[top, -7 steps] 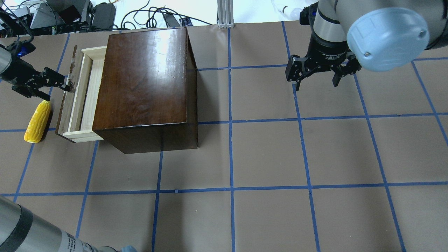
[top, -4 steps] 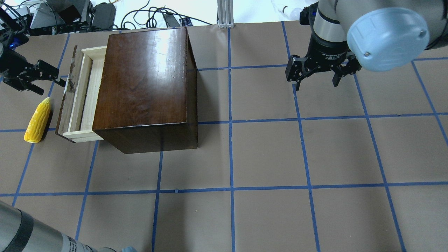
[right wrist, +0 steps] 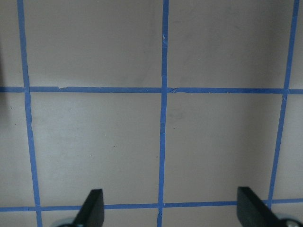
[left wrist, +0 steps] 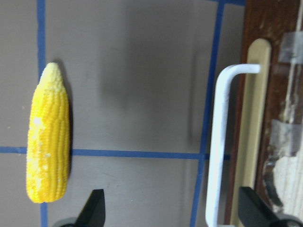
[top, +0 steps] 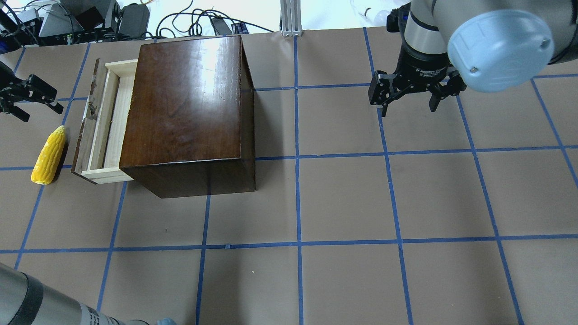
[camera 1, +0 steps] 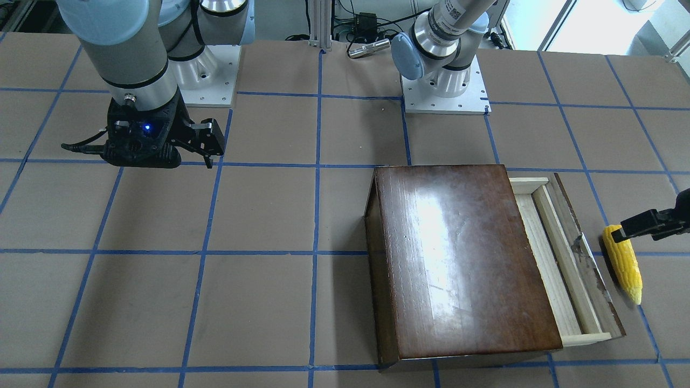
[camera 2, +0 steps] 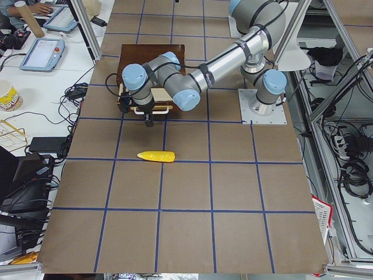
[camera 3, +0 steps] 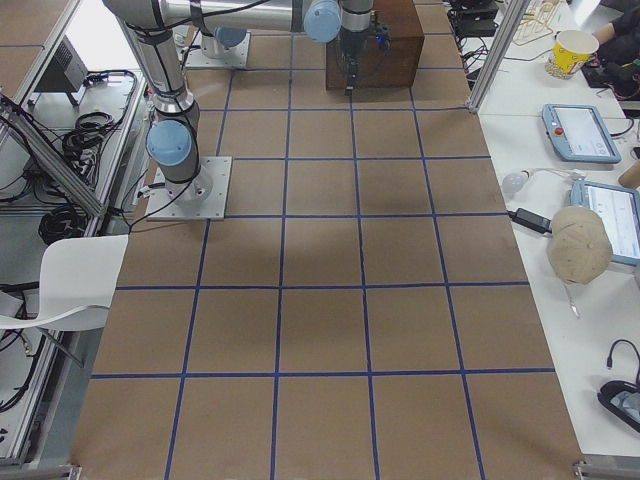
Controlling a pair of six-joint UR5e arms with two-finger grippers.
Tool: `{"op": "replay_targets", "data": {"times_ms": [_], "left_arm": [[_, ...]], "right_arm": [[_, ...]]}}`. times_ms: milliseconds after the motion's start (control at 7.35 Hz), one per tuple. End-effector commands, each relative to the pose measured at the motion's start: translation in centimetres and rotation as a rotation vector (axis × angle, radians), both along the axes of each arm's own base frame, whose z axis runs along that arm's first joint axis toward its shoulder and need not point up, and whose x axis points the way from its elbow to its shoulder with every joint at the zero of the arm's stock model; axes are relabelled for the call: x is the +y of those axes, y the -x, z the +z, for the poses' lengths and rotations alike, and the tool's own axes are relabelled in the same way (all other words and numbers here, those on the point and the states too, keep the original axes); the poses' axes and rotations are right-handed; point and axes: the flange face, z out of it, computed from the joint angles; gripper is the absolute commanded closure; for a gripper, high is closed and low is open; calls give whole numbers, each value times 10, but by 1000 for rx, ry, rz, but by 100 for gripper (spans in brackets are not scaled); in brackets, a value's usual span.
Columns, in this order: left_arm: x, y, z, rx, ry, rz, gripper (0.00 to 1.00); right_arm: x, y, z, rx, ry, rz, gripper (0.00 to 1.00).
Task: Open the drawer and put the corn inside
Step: 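Release the handle and raise the left gripper away from the drawer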
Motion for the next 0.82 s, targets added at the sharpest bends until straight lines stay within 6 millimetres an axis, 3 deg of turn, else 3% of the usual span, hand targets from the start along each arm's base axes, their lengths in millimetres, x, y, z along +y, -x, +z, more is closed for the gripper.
{"op": "replay_targets", "data": {"times_ms": [0,408,544,680], "left_arm": [[-2,-13,-8,-25,1,-14,0],[-10,-33,-47,-117,-30,-145,0],[-12,-43,-58,-132,-22,-191,0],[-4,-63,-82,-103,-48,-181,0]], "right_arm": [[0,0,0,0,0,0,0],[0,0,0,0,0,0,0],[0,0,0,0,0,0,0],[0,0,0,0,0,0,0]]}}
